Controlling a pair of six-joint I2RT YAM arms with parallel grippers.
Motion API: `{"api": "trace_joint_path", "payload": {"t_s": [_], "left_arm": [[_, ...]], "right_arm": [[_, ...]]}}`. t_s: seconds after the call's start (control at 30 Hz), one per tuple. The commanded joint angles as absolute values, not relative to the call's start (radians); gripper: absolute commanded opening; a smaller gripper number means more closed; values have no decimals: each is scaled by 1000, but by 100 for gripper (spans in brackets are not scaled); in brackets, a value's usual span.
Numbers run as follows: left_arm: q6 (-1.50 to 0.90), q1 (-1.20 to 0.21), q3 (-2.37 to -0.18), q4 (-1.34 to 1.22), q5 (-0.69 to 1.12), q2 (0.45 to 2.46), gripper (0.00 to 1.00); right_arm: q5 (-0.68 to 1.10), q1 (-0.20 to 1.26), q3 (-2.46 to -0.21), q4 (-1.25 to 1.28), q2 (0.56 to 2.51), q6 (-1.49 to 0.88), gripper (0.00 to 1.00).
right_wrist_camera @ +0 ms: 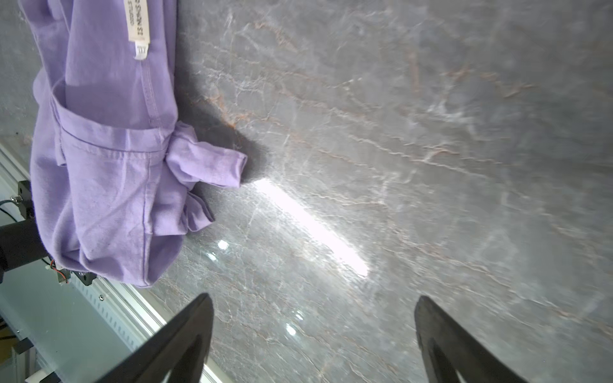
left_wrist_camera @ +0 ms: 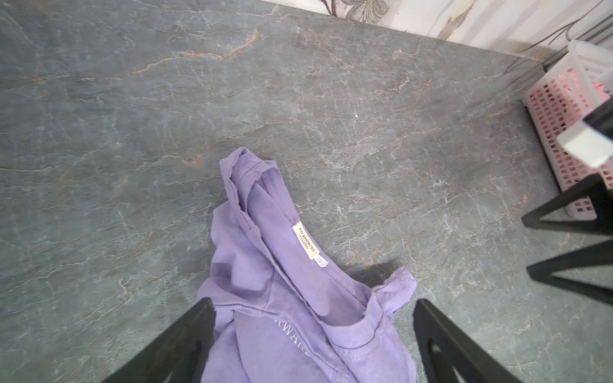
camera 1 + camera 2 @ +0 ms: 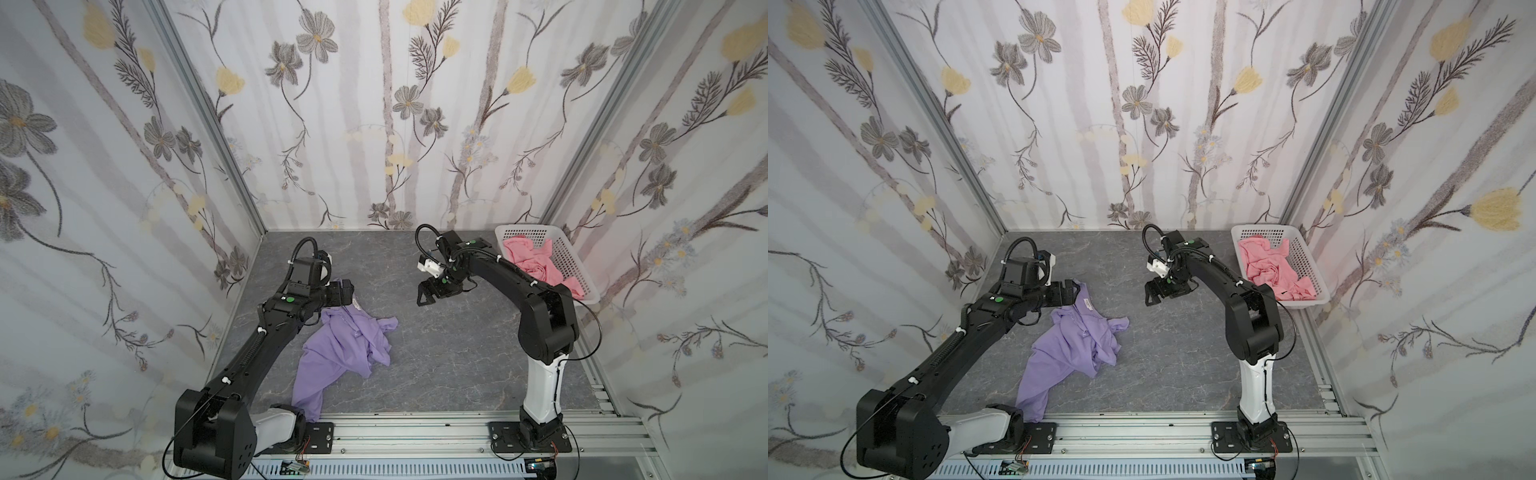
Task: Fold and stack t-shirts
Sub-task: Flatten out the T-shirt at the center of the board.
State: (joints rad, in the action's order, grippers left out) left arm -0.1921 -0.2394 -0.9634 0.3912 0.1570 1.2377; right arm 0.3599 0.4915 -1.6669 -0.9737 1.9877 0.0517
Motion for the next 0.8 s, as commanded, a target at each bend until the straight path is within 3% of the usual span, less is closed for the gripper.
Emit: {"api": "trace_joint_path", "payload": {"t_s": [0.0,0.3,0.77], "left_arm": [[-178,-239,-992,423,100,1256,96],[-196,-230,-984,485,29,1326,96],[-221,-221,-943,470,49,1264,96]], "right_arm": [[400,582,-1637,-879,1990,24,92],[331,744,-1730,-845,2143,23,91],[93,762,-1760,-856,2223,114,88]]}}
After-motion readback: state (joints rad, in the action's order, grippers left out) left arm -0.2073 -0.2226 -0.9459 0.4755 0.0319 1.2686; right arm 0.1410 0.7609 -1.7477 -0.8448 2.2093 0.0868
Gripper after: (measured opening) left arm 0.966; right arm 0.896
